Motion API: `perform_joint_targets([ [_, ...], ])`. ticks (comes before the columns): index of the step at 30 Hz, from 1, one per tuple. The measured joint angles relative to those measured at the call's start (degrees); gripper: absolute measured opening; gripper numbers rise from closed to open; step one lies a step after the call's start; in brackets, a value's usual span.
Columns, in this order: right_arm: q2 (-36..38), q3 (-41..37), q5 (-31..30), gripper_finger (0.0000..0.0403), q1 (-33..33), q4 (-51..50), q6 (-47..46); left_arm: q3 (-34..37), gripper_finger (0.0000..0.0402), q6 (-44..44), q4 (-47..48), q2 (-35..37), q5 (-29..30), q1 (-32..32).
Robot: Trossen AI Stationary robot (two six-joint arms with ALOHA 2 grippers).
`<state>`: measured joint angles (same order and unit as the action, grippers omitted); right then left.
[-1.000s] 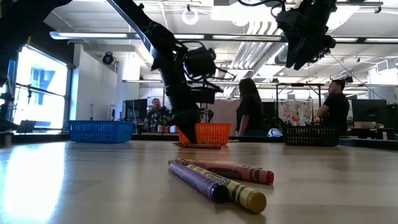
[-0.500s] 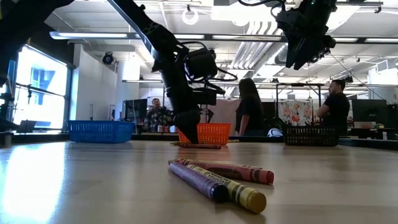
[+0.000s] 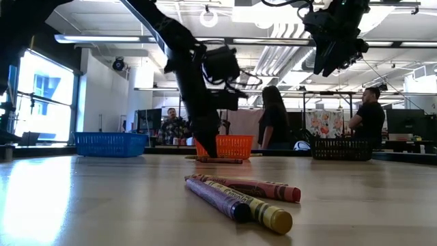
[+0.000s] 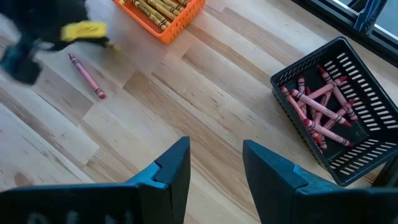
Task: Sort crayons
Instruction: Put the yellow crayon into the orange bin
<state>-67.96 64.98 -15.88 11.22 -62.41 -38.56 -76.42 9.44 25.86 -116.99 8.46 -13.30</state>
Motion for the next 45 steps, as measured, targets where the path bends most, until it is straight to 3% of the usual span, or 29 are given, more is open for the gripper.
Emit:
perform_joint_targets([
  [8,0.0,0.0,0.0,0.0134,0.0,0.2,0.0,0.0,0.0001,-1.9,0.7,6.9,0.8,0.6],
  [18,0.0,0.0,0.0,0.0134,0.0,0.2,0.0,-0.1,0.0002,1.0,-10.8,14.6,1.9,-3.1],
  [24,0.0,0.0,0.0,0.0134,0.0,0.2,0.0,-0.1,0.0005,1.8,-16.1,14.5,2.0,-8.0],
  [32,0.0,0.0,0.0,0.0134,0.0,0.2,0.0,-0.2,0.0005,-1.1,-16.1,11.0,-0.5,-12.7],
  [45,0.0,0.0,0.0,0.0134,0.0,0.4,0.0,-0.2,0.0006,-12.4,-14.1,6.9,-5.0,-12.8],
])
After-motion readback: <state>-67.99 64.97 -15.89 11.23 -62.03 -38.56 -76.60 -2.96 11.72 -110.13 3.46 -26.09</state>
